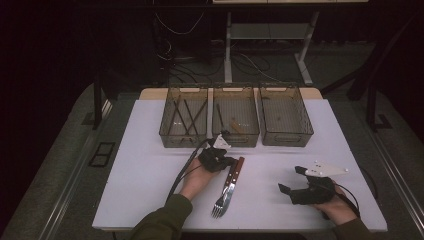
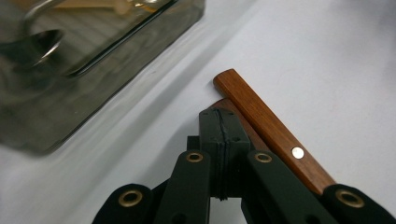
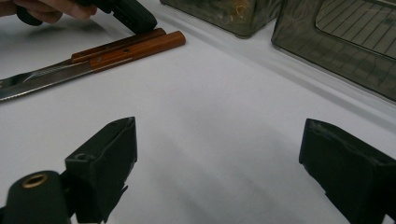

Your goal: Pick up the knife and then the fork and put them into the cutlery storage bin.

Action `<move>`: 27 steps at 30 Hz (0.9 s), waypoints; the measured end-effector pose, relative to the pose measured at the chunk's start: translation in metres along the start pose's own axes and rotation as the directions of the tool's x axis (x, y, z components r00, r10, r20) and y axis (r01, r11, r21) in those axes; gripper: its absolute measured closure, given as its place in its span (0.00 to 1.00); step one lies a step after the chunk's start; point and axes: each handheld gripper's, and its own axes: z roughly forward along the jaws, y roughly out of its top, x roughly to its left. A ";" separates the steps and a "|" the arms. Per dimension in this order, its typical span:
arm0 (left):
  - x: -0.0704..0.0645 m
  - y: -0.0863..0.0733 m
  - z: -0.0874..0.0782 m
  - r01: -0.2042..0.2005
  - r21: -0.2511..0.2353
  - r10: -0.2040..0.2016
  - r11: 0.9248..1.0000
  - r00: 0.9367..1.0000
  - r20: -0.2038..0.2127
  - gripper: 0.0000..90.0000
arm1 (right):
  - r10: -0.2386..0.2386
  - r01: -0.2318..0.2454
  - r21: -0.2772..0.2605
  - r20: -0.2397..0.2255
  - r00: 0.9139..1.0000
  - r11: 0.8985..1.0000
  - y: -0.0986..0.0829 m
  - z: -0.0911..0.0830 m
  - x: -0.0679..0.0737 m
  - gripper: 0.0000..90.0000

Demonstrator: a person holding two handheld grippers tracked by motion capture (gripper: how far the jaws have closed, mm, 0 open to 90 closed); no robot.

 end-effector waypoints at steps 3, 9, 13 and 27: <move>-0.004 0.003 0.003 -0.007 0.001 0.007 1.000 1.000 0.019 0.99 | 0.001 -0.001 -0.002 0.001 1.000 1.000 0.000 0.000 0.000 0.13; -0.011 0.007 0.005 -0.040 0.025 0.039 0.999 0.998 0.045 0.99 | 0.000 0.000 -0.002 0.001 1.000 1.000 0.000 0.000 -0.001 0.13; -0.014 0.008 0.006 -0.057 0.034 0.054 0.998 0.996 0.070 0.99 | 0.001 -0.001 -0.001 0.001 1.000 1.000 0.000 0.000 -0.001 0.13; -0.024 0.011 0.009 -0.114 0.052 0.105 0.992 0.984 0.141 0.99 | 0.004 -0.004 -0.002 0.001 1.000 1.000 0.000 0.000 0.000 0.13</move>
